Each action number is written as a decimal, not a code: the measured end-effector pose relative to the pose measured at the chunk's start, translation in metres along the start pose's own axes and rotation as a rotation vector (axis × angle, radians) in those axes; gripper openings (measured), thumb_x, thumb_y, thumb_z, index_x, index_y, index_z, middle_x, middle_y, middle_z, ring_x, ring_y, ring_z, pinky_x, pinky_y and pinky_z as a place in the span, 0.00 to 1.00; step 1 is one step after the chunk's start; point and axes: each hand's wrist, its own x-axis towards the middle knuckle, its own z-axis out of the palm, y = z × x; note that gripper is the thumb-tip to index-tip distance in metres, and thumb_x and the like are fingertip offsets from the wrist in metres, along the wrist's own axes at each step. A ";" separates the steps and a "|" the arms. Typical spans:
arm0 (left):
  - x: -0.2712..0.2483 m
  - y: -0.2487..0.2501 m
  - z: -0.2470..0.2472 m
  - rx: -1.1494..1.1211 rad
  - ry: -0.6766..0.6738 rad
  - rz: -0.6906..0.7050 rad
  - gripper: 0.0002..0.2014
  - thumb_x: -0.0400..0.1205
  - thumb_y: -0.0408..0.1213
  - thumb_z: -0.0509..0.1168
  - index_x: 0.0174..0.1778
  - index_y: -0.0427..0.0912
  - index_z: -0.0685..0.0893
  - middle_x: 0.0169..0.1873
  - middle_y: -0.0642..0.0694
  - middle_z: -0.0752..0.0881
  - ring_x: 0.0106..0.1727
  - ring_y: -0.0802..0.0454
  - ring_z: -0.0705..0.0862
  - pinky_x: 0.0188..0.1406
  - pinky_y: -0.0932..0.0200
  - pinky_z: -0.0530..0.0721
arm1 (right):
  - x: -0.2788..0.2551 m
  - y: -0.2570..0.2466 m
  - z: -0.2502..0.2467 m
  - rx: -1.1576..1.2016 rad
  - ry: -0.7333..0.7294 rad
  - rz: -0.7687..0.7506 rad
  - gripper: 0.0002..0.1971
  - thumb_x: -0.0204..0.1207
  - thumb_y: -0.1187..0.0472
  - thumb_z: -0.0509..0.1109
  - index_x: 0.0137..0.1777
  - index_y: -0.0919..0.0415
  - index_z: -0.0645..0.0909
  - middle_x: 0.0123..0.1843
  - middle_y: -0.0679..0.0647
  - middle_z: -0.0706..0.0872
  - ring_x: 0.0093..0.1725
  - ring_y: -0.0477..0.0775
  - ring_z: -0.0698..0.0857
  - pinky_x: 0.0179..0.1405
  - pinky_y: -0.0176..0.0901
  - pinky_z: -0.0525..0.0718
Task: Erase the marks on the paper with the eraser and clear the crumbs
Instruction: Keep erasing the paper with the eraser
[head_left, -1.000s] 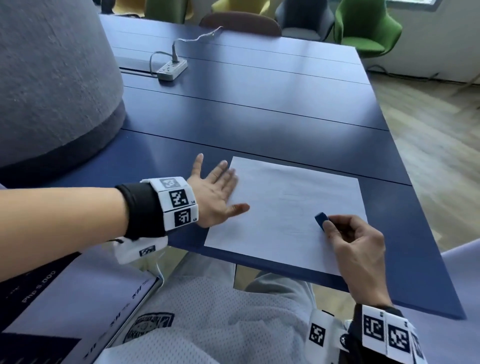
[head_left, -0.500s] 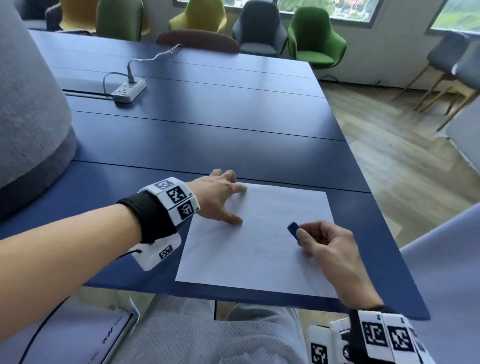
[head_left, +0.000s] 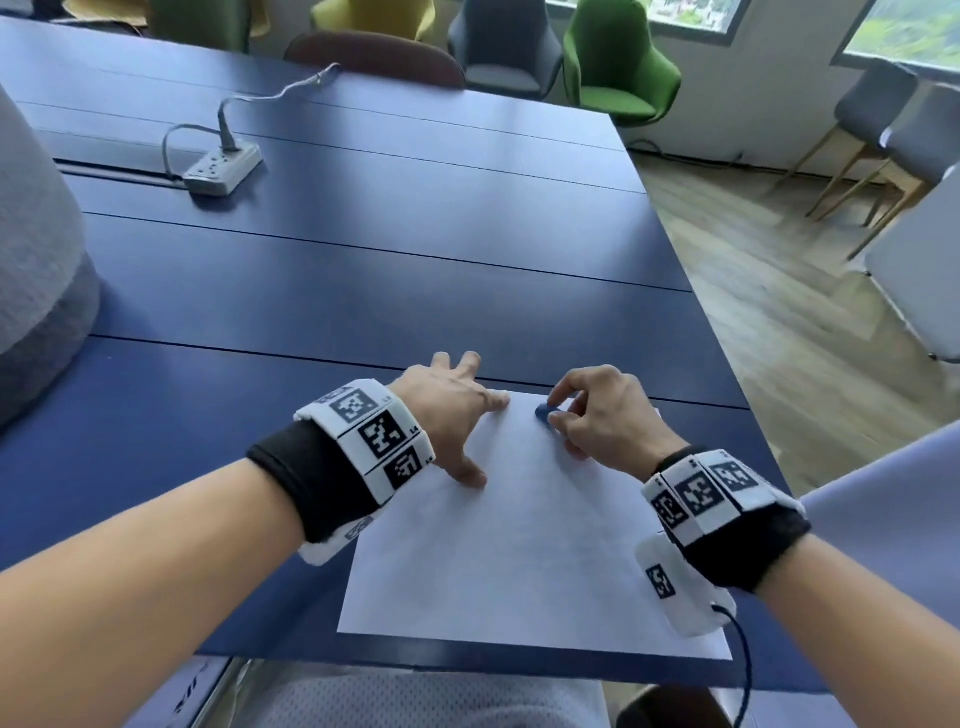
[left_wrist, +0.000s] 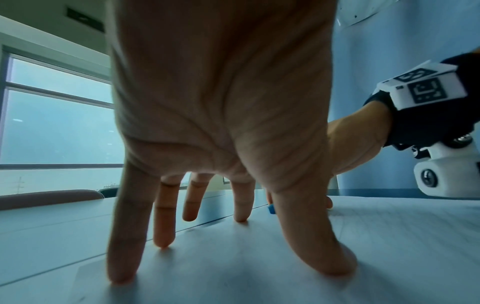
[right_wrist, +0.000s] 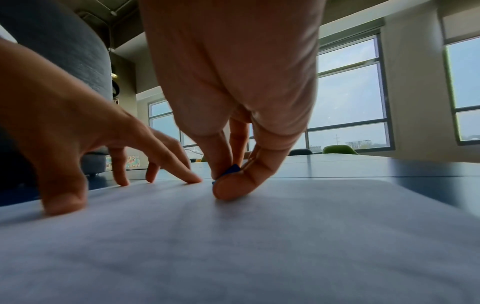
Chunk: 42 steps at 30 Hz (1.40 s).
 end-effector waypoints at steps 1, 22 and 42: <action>0.001 -0.001 0.000 0.004 0.008 0.004 0.46 0.71 0.64 0.72 0.83 0.62 0.59 0.69 0.44 0.64 0.64 0.42 0.68 0.45 0.53 0.72 | 0.001 0.000 0.001 0.017 0.004 0.002 0.03 0.75 0.63 0.71 0.46 0.59 0.85 0.34 0.57 0.89 0.28 0.54 0.86 0.16 0.26 0.74; -0.002 -0.007 0.004 -0.032 -0.009 -0.015 0.50 0.70 0.68 0.71 0.84 0.70 0.48 0.87 0.47 0.46 0.84 0.31 0.51 0.71 0.42 0.68 | 0.011 -0.009 0.022 0.090 0.010 -0.068 0.04 0.69 0.62 0.75 0.41 0.60 0.89 0.37 0.59 0.89 0.28 0.50 0.83 0.27 0.37 0.83; -0.002 -0.006 0.002 -0.036 -0.048 -0.053 0.52 0.69 0.69 0.71 0.84 0.70 0.47 0.87 0.48 0.45 0.84 0.32 0.54 0.73 0.41 0.66 | -0.002 0.001 0.013 0.064 -0.011 -0.048 0.05 0.71 0.57 0.76 0.40 0.57 0.90 0.32 0.54 0.89 0.27 0.42 0.82 0.20 0.21 0.70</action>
